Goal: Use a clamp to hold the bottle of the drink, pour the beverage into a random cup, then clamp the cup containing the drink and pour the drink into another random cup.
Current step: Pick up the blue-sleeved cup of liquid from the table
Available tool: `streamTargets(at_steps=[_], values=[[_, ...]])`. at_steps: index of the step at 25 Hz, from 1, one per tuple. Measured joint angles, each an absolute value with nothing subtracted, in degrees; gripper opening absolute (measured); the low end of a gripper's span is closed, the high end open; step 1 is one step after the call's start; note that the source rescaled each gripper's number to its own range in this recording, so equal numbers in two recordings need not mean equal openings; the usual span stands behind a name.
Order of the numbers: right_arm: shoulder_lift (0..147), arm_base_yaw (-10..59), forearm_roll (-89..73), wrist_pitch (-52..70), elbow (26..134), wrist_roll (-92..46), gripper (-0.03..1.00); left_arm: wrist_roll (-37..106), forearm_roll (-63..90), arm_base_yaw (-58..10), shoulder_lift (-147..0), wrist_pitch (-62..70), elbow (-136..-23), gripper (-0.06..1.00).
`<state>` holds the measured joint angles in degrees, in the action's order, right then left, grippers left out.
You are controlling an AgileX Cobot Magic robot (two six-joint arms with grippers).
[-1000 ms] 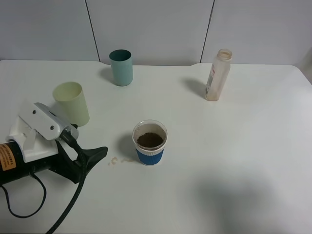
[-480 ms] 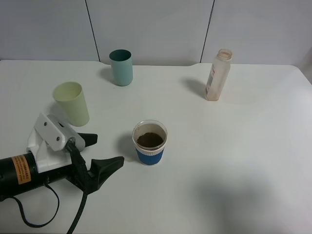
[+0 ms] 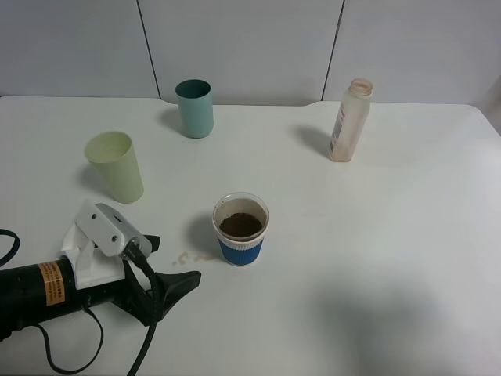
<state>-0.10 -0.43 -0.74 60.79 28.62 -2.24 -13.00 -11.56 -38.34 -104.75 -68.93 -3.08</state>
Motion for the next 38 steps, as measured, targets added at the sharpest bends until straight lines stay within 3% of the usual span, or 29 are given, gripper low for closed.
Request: streamTargets(at_steps=[12, 17, 21, 38], values=[[-0.1, -0.4, -0.7, 60.8, 28.6, -2.2, 1.0, -11.3, -13.5, -38.3, -104.8, -69.0, -7.4, 0.69], [-0.1, -0.4, -0.7, 60.8, 28.6, -2.2, 1.0, -11.5, -15.1, -38.3, -104.8, -69.0, -7.4, 0.93], [-0.1, -0.4, -0.7, 60.8, 28.6, -2.2, 1.0, -11.5, -15.4, -38.3, -104.9, -69.0, -7.5, 1.0], [-0.1, -0.4, -0.7, 60.8, 28.6, -2.2, 1.0, -7.9, -17.2, -40.8, -114.1, -69.3, -16.6, 1.0]])
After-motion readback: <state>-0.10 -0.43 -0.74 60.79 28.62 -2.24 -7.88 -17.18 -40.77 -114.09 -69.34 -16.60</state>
